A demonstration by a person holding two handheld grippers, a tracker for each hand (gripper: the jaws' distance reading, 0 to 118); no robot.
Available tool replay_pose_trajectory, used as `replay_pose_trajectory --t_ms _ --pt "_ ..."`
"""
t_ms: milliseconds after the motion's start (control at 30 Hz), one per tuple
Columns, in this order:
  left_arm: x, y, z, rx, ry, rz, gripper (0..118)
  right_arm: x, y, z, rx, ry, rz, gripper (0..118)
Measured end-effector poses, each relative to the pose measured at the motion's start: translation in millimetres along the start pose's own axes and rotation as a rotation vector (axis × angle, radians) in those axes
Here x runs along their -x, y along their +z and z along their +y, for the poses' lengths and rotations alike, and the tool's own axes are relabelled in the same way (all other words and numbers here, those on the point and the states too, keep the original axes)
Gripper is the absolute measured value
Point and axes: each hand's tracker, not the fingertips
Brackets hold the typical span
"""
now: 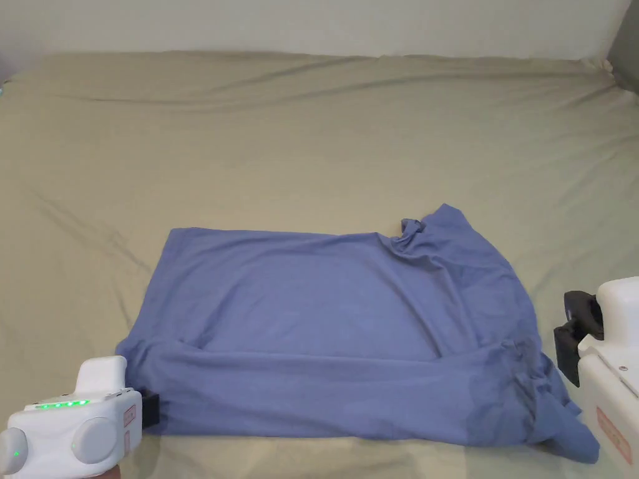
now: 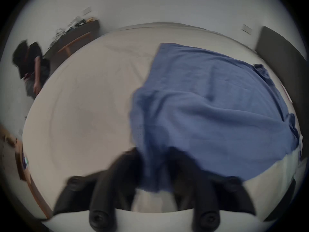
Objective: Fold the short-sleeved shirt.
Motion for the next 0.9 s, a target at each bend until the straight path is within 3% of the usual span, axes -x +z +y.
replay_pose_trajectory --t_ms 33,67,133,167,200,233,267,300,433,567,633,700,800,833,867,900 --pt "-3.7 0.1 1.1 0.010 0.012 -0.038 12 -3.2 -1.9 -1.0 0.006 -0.009 -0.001 2" --pt "-8.2 -1.8 2.3 0.009 0.006 0.008 7 -6.3 -4.4 -1.8 0.013 -0.021 -0.003 2" --pt "-4.2 1.6 1.7 -0.022 0.011 0.002 6 -13.5 -18.2 -7.8 0.060 -0.035 -0.030 4" --pt "-1.4 7.9 4.0 -0.026 0.043 0.003 6 -17.0 -30.0 -15.4 0.105 -0.029 -0.059 18" --pt "-2.0 13.8 4.1 -0.027 0.037 0.011 6 -20.0 -40.5 -23.2 0.148 -0.032 -0.071 46" --pt "-3.9 22.7 3.5 -0.066 0.024 0.028 6 -24.6 -53.5 -33.3 0.219 -0.040 -0.081 87" --pt "-7.2 33.2 4.2 -0.102 -0.010 0.045 6 -30.4 -68.1 -46.4 0.295 -0.072 -0.049 102" --pt "-7.8 39.6 6.0 -0.124 -0.041 0.057 6 -36.3 -79.8 -58.8 0.353 -0.109 -0.035 104" --pt "-13.2 70.7 14.6 -0.208 -0.086 0.073 6 -47.2 -131.5 -111.3 0.598 -0.265 0.052 105" --pt "-16.4 82.8 21.6 -0.236 -0.128 0.090 6 -38.9 -161.4 -139.3 0.695 -0.299 0.068 105" --pt "-16.5 81.9 23.2 -0.234 -0.133 0.093 6 -26.6 -166.5 -142.9 0.722 -0.289 0.099 99" --pt "-14.3 75.6 24.2 -0.221 -0.137 0.097 6 -20.6 -161.5 -139.9 0.682 -0.291 0.108 84" --pt "-15.7 68.9 22.1 -0.204 -0.145 0.101 6 -12.3 -153.6 -132.9 0.652 -0.266 0.154 21" --pt "-16.2 66.2 20.7 -0.197 -0.155 0.106 6 -9.4 -150.8 -129.9 0.648 -0.263 0.156 21" --pt "-17.4 64.7 19.3 -0.195 -0.163 0.111 6 -3.7 -147.6 -125.3 0.640 -0.195 0.132 9" --pt "-18.1 63.7 18.5 -0.192 -0.167 0.112 6 -1.0 -148.3 -125.4 0.633 -0.177 0.172 7"
